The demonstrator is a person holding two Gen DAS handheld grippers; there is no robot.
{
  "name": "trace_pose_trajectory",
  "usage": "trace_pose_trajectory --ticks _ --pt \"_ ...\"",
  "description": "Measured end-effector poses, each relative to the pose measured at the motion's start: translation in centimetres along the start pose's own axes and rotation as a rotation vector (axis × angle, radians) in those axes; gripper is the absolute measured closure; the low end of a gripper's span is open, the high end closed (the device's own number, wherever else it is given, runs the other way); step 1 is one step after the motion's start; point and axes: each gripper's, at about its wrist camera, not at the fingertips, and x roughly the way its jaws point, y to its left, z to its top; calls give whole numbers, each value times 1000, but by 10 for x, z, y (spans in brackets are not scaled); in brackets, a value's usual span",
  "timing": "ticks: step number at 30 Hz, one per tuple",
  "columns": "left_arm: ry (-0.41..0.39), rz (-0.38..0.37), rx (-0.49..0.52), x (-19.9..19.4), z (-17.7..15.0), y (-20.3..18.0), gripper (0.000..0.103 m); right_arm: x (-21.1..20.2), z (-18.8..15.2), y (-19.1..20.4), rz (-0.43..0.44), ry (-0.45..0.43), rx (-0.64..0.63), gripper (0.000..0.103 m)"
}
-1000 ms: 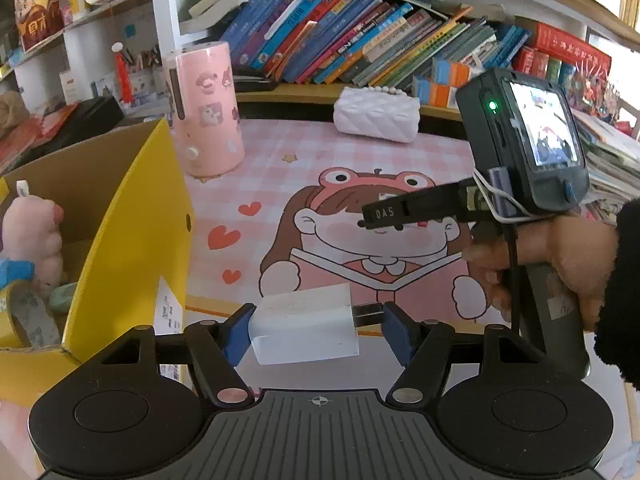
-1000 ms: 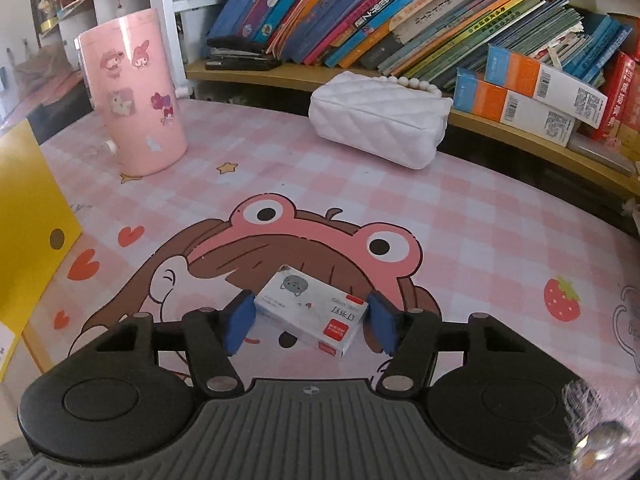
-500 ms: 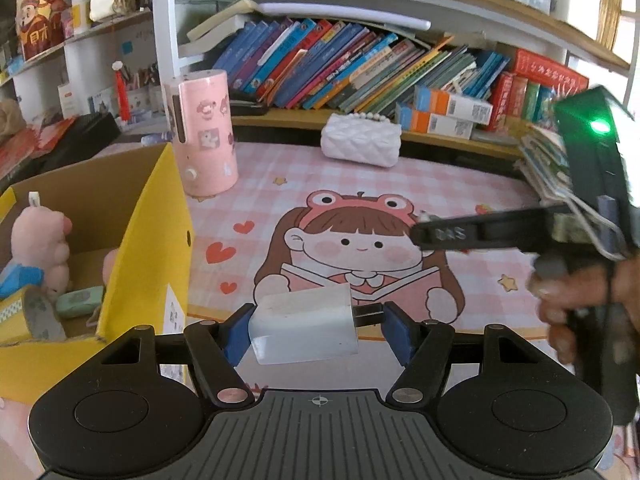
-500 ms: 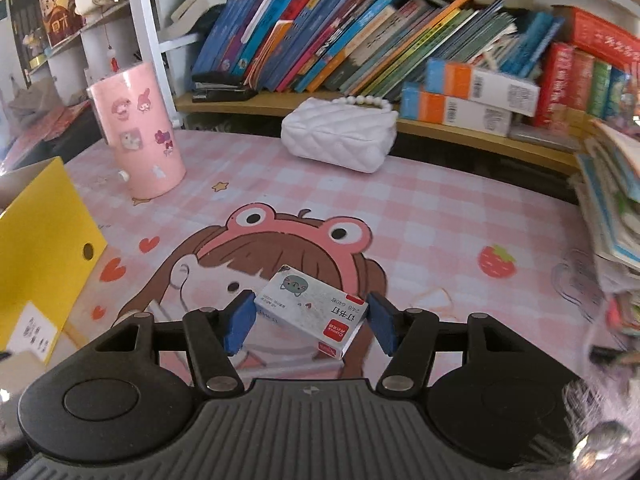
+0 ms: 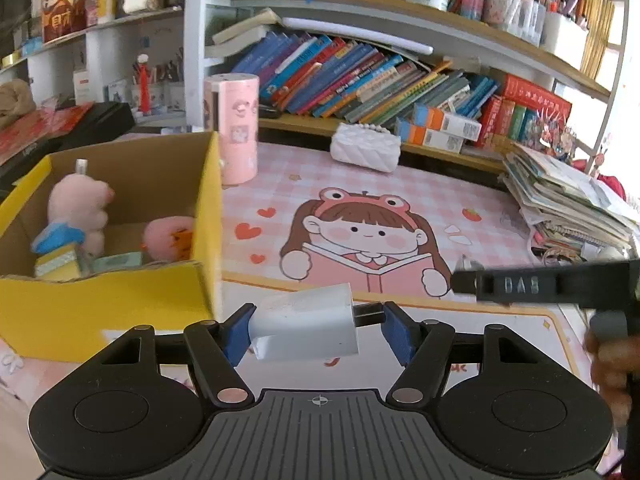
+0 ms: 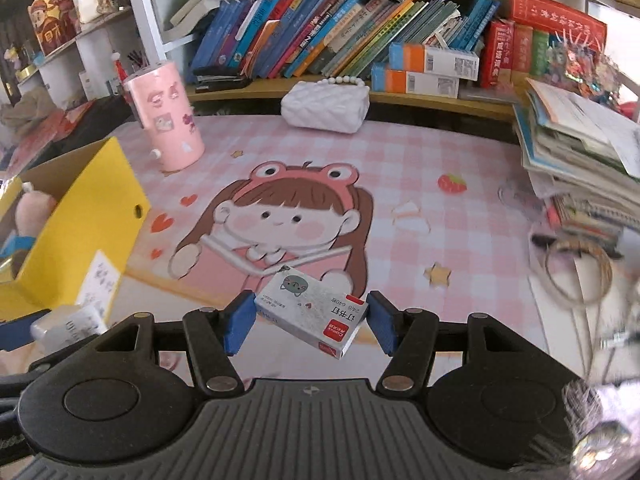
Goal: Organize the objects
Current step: 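Carry white charger in left tool and medicine box in right tool to yellow box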
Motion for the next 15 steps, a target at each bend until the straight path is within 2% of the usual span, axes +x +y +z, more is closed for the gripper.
trace_pose_trajectory --ticks 8,15 --pt "-33 21 -30 -35 -13 40 36 -18 -34 53 -6 13 -70 45" --pt "-41 72 -76 -69 -32 87 36 -35 -52 111 34 -2 -146 45"
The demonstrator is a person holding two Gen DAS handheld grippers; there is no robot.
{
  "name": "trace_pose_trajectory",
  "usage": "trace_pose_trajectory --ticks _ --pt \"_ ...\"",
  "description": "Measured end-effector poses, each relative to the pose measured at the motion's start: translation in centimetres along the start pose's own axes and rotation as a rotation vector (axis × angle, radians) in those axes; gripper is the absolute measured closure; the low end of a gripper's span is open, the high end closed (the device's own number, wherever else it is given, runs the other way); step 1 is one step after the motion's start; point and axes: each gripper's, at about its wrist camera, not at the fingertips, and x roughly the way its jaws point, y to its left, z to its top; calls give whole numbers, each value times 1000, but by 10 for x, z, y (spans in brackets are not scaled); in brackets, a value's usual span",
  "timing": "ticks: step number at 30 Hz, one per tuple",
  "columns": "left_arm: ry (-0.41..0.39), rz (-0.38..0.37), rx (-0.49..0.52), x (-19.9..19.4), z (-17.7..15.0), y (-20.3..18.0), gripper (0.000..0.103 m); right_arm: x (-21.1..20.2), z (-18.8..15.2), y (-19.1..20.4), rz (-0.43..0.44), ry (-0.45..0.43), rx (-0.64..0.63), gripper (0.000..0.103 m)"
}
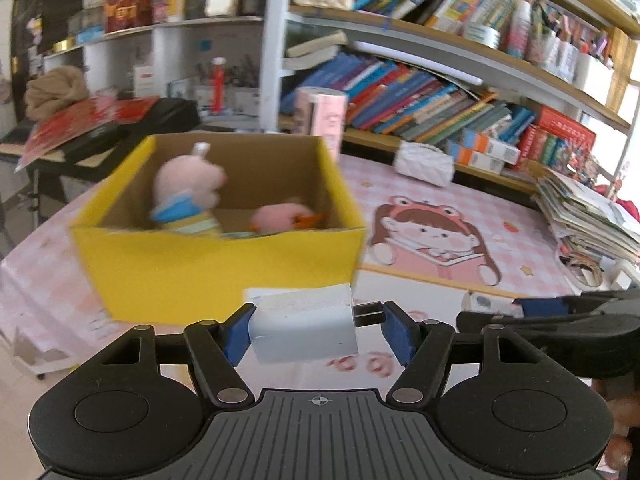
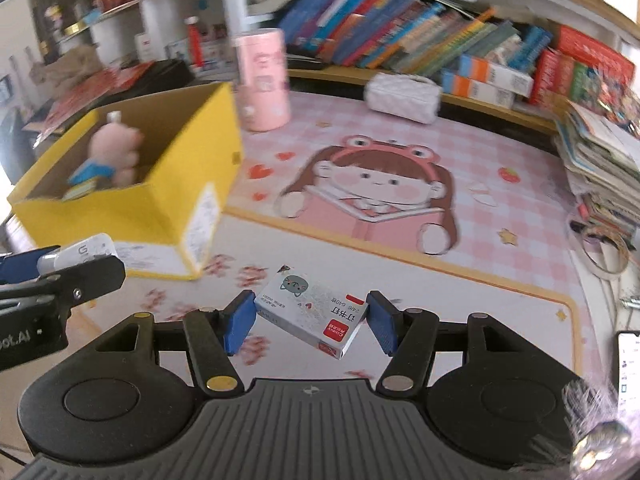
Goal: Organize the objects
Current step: 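Carry white charger in left tool and medicine box in right tool to yellow box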
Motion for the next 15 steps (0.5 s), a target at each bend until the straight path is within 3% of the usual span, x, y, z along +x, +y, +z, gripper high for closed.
trace_pose_trajectory --ticks 15 --pt "3 45 -32 -49 -29 70 36 -25 -30 86 34 10 -21 45"
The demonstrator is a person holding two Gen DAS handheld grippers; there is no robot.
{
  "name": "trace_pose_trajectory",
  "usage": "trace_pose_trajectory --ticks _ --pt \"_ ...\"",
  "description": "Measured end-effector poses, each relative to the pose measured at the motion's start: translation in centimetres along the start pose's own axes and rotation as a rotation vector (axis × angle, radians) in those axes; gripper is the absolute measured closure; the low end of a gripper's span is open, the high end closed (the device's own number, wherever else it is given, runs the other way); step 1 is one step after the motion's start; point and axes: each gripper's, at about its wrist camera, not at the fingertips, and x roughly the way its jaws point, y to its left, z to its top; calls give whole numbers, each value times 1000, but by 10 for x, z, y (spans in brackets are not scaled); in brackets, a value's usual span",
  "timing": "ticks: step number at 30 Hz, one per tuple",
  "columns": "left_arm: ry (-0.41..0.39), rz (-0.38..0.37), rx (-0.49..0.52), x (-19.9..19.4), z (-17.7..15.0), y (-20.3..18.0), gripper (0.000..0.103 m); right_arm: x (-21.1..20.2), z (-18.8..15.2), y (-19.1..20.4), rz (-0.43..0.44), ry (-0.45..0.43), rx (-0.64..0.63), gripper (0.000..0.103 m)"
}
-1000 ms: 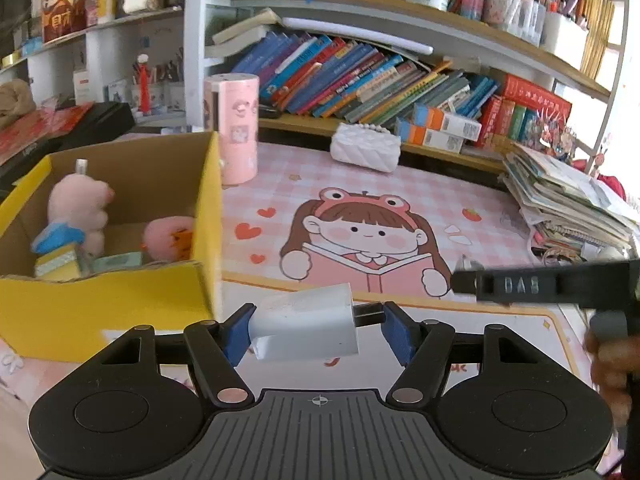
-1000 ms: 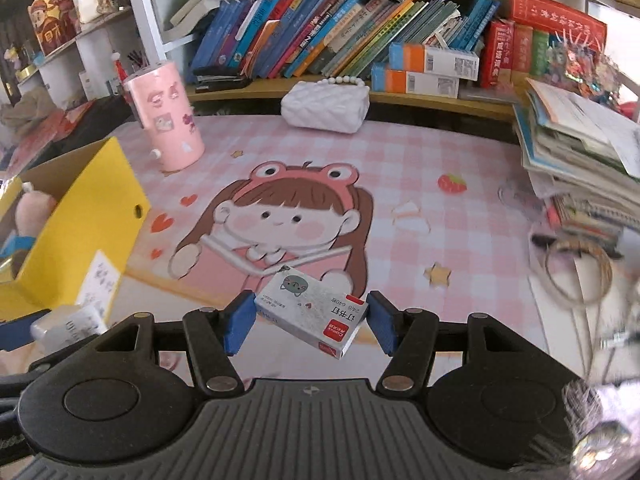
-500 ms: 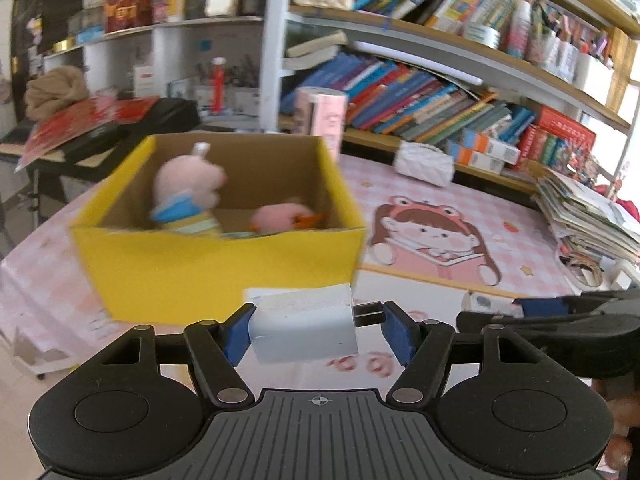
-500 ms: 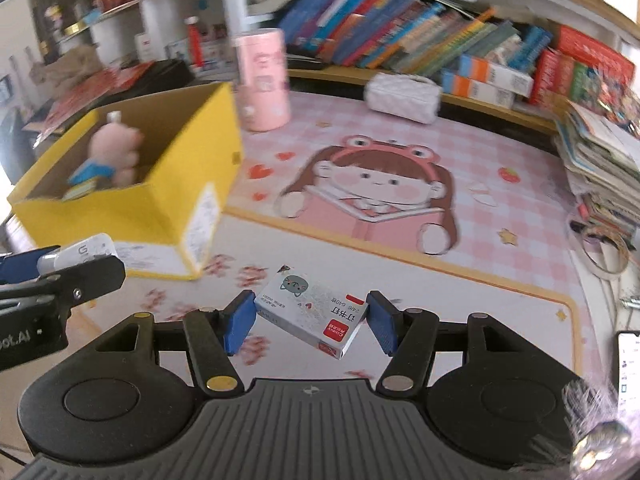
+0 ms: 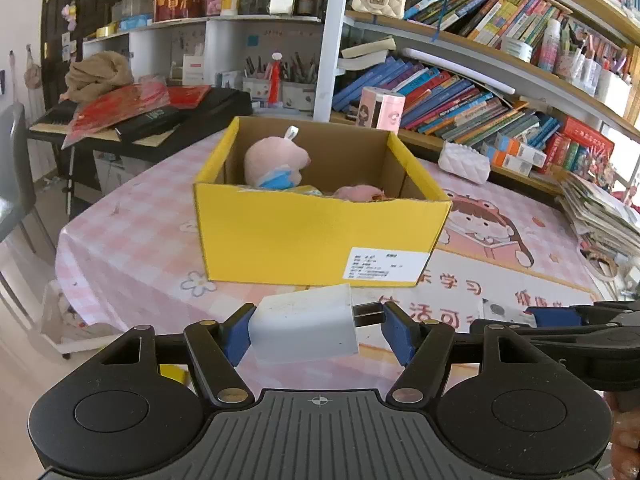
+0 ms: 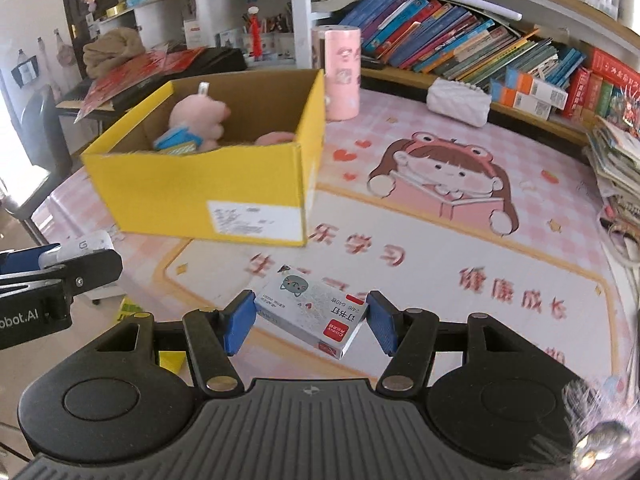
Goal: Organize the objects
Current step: 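Carry white charger in left tool and medicine box in right tool to yellow box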
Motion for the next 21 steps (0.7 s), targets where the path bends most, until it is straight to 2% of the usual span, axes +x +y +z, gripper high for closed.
trace_pose_trajectory --ticks 11,21 --pt "-14 14 18 -23 -10 33 36 -10 -19 46 33 2 7 45" --pt "-35 -6 32 -31 -12 48 36 -16 -24 67 20 -11 13 45"
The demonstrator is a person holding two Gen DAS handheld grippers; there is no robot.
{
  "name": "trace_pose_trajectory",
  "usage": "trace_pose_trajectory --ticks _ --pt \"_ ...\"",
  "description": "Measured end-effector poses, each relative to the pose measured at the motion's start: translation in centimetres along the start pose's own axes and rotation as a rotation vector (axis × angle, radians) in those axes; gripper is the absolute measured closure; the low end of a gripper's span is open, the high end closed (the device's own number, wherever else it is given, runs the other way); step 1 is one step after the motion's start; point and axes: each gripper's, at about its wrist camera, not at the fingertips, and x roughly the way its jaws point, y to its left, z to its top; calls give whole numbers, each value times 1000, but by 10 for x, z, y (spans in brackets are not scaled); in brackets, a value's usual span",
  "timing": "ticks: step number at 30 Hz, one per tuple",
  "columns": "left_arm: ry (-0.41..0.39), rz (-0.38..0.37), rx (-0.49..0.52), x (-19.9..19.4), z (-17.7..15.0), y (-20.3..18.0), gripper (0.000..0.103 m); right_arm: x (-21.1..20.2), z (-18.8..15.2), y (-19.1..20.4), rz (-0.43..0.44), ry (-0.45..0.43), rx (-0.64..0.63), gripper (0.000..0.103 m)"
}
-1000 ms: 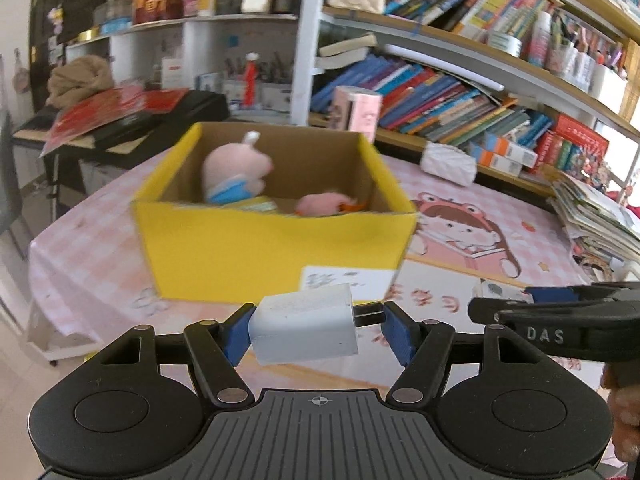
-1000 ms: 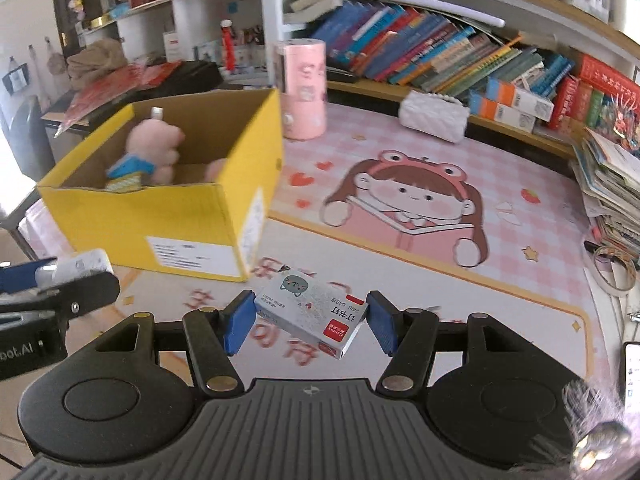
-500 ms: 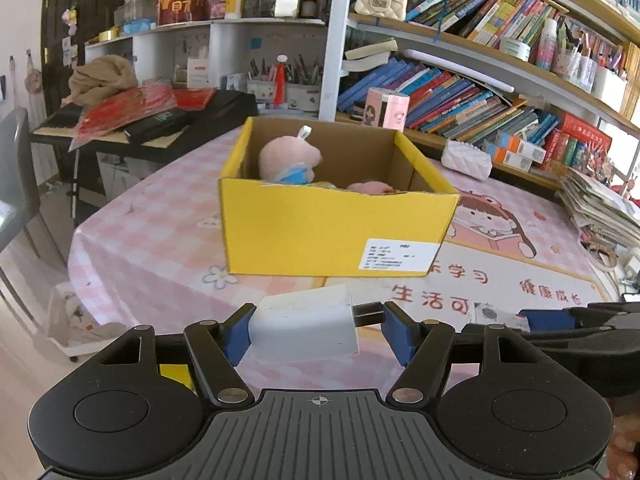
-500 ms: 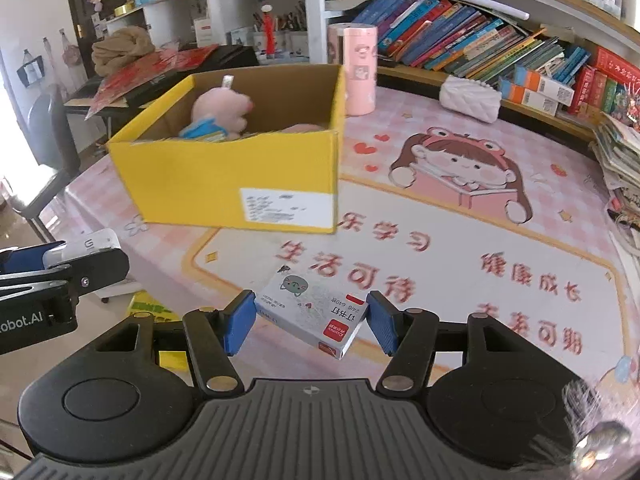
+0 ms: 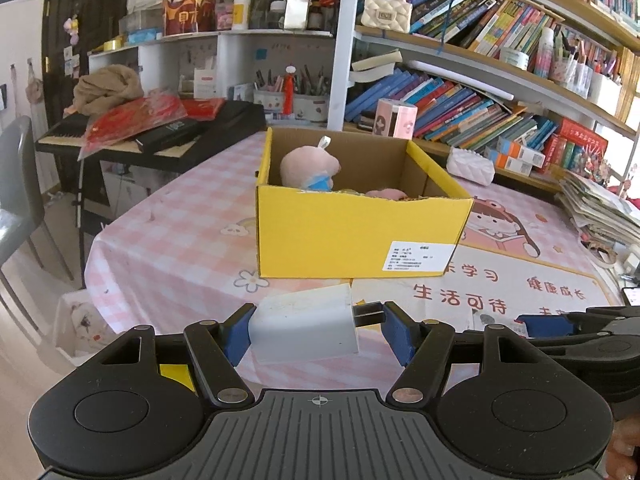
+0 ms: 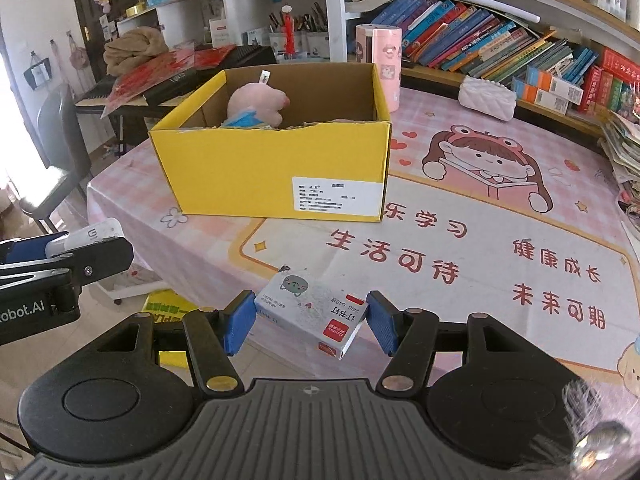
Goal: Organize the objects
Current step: 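Carry white charger in left tool and medicine box in right tool to yellow box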
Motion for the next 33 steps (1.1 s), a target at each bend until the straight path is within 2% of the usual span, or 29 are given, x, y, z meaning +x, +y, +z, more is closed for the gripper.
trace_pose_trajectory --ticks 14,20,33 --pt "0 -14 -17 -1 -1 11 36 3 1 10 -17 28 -10 45" --pt "-20 -11 -24 6 10 11 36 9 11 11 -21 21 -32 45" --pt "-126 16 -15 46 73 -4 36 31 93 -7 -8 -129 -84 45"
